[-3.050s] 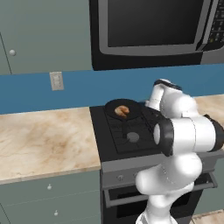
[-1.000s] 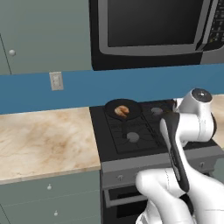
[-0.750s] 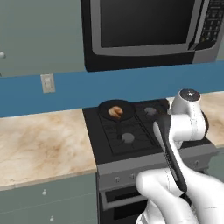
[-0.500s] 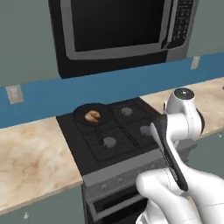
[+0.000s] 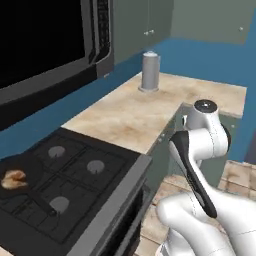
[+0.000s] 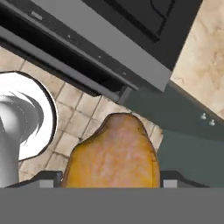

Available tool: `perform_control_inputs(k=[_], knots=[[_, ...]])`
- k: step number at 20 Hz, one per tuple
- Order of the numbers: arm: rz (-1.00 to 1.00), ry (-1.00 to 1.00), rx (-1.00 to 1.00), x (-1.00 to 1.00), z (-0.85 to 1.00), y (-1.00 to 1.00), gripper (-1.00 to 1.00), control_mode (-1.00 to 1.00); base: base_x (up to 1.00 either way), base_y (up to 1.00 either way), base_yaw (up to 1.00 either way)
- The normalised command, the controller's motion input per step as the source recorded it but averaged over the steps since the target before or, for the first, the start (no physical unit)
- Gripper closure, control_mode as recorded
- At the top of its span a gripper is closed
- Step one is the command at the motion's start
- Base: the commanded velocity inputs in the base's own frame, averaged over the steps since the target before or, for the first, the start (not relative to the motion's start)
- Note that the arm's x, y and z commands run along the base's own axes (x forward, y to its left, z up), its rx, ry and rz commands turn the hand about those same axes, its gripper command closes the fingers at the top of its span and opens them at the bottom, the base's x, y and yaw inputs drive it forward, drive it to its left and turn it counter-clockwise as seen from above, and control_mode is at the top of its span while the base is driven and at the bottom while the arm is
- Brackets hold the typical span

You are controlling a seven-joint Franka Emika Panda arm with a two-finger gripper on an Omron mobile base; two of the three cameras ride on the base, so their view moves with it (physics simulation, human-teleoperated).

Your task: Take the chicken drumsticks from the pan and place one on each plate on the dining counter.

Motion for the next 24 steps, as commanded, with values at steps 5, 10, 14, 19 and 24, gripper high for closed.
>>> perform_control_inputs(k=[5, 10, 14, 19, 24], knots=[[0.00, 0.00, 0.00, 0.00, 0.00, 0.00, 1.00, 1.00, 0.00, -0.02, -0.99], [0.00, 0.00, 0.00, 0.00, 0.00, 0.00, 1.00, 1.00, 0.02, -0.06, -0.97], [0.00, 0.00, 0.00, 0.00, 0.00, 0.00, 1.00, 1.00, 0.06, -0.09, -0.97], [0.00, 0.00, 0.00, 0.00, 0.00, 0.00, 1.00, 1.00, 0.14, -0.25, -0.93], [0.00, 0.00, 0.00, 0.00, 0.00, 0.00, 1.00, 1.00, 0.22, -0.47, -0.87]])
